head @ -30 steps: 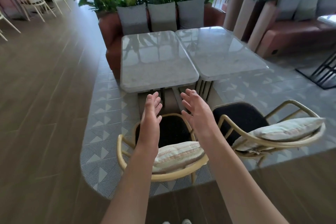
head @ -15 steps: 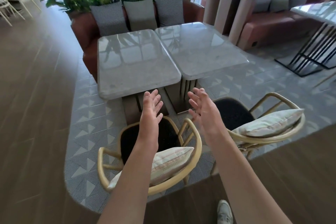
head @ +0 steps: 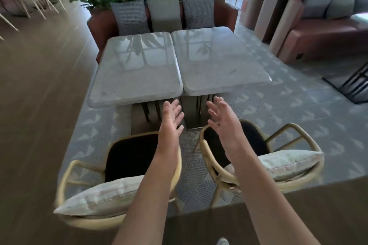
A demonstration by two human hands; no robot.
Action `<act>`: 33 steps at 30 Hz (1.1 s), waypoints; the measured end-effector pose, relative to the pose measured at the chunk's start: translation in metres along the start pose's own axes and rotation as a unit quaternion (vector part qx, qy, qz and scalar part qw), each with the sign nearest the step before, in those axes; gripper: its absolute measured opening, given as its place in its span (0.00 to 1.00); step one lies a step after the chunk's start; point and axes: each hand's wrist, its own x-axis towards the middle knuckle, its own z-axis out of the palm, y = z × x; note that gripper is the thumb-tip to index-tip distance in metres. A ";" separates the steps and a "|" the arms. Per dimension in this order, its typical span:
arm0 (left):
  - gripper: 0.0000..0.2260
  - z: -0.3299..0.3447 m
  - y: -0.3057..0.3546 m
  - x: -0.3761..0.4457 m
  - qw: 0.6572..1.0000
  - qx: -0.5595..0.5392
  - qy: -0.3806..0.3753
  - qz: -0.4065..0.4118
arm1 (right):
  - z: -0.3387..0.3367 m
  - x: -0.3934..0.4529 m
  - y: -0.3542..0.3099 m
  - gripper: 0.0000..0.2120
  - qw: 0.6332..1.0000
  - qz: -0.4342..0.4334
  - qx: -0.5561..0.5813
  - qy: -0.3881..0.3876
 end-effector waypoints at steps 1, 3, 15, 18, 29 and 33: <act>0.27 0.010 -0.003 -0.001 1.000 0.002 0.000 -0.003 | -0.008 0.003 -0.003 0.20 1.000 0.002 -0.001 -0.002; 0.28 0.043 -0.010 -0.004 1.000 0.009 0.009 -0.004 | -0.036 0.014 -0.013 0.22 1.000 0.014 0.002 -0.016; 0.28 0.088 -0.020 -0.002 0.998 0.014 0.057 0.010 | -0.085 0.022 -0.021 0.23 0.998 0.029 -0.016 -0.055; 0.28 0.088 -0.021 -0.005 0.998 0.011 0.062 0.010 | -0.085 0.022 -0.019 0.23 0.997 0.028 -0.021 -0.065; 0.28 0.028 -0.021 -0.018 0.995 -0.018 0.098 0.014 | -0.040 0.009 0.006 0.23 0.994 0.036 -0.045 -0.094; 0.28 -0.003 -0.022 -0.022 0.996 -0.025 0.091 0.000 | -0.012 0.003 0.022 0.23 0.994 0.063 -0.031 -0.085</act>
